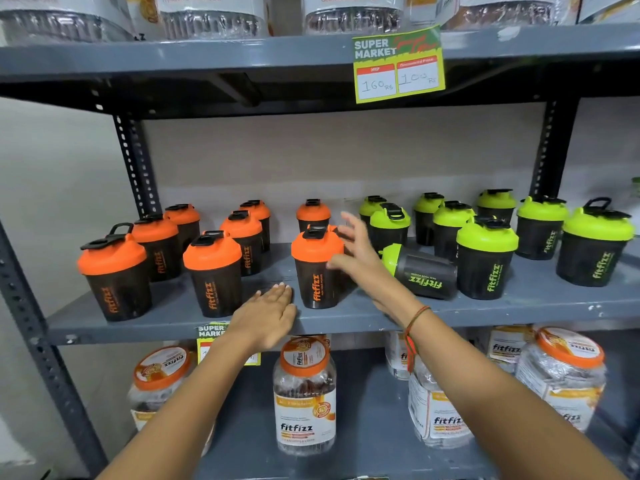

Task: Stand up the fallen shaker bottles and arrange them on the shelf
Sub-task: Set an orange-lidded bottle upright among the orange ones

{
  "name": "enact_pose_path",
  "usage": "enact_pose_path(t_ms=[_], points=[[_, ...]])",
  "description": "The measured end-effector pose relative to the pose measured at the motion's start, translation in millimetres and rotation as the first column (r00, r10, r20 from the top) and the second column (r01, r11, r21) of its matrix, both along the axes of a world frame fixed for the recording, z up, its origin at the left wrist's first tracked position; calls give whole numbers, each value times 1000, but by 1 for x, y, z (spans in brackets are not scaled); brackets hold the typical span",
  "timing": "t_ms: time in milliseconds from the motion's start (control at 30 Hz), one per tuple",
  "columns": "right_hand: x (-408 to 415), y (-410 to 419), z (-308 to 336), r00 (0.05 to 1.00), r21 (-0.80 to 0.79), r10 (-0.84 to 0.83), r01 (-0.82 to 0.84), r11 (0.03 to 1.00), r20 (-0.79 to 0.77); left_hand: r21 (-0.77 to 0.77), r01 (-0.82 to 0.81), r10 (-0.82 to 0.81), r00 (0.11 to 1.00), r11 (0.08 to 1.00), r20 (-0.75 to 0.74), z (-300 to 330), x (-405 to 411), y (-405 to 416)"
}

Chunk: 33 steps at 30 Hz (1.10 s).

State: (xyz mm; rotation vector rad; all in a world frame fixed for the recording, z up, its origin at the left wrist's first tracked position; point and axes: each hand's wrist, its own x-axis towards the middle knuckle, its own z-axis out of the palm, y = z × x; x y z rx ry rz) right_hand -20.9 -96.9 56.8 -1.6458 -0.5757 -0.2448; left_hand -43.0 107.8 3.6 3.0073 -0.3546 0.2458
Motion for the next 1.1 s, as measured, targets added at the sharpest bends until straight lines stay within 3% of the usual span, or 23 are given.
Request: enact_pose_path(t_ms=[67,133,200,267,367,467,567,633,867,1100], points=[[0,-6,24,997,127,-59,53,991,45,1,1,-1,1000,1000,-19,2,2,0],[11,-11,50,967,133,-217,199,971,134,-6,0,0,998,1000,-58,4,3,0],[30,-15,75,903,-4,-360,371,928,235,-23,-12,10,997,1000,-72,6,3,-1],[53,-16,94,863,-266,-393,480,836,318,-35,-31,28,998,999,-60,6,2,-4],[78,-9,106,883,-679,-301,469,565,360,-35,-50,48,998,998,-39,5,1,-6],[92,5,100,889,-824,-267,448,346,372,-36,-50,49,999,998,-22,4,1,-6],[103,19,86,906,-877,-229,408,252,356,-35,-43,44,999,998,2,2,1,-5],[113,27,77,919,-906,-256,359,225,300,-33,-39,40,999,999,14,1,1,-4],[141,35,66,909,-911,-377,298,285,180,-36,-38,39,998,999,41,-2,3,-3],[146,36,74,953,-927,-293,179,330,79,-44,-40,42,998,998,43,-3,3,-3]])
